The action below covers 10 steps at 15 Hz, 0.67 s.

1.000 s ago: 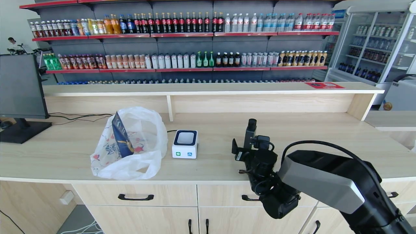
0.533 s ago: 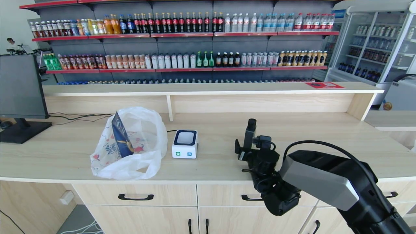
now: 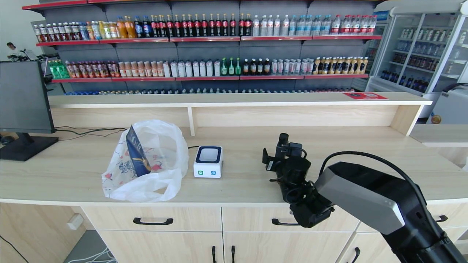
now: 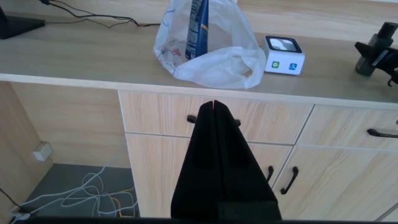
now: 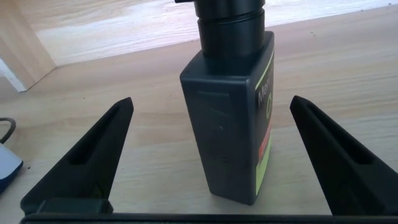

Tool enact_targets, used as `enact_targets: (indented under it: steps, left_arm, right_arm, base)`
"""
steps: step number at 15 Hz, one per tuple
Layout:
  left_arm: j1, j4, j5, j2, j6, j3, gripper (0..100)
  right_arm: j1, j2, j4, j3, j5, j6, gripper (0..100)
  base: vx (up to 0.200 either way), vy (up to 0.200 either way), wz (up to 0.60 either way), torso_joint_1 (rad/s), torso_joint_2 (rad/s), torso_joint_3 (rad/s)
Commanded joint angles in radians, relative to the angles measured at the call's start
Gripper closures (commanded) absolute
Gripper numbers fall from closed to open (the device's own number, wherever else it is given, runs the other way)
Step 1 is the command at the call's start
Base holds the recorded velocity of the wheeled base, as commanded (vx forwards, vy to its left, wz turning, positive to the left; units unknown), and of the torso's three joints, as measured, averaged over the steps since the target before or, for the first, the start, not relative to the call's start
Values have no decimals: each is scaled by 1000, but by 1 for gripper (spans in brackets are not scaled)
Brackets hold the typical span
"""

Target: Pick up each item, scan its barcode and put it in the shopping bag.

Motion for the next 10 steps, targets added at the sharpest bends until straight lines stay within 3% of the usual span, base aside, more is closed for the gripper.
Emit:
enact_targets:
  steps: [1, 10]
  left_arm:
    - [0, 0, 0, 0, 0, 0, 100]
    - [0, 0, 0, 0, -2, 0, 100]
  right_arm:
    - [-1, 1, 0, -6, 0, -1, 0]
    - [-36, 22, 34, -33, 3, 5, 0]
  base:
    - [0, 0, 0, 0, 0, 0]
    - [0, 0, 0, 0, 0, 0]
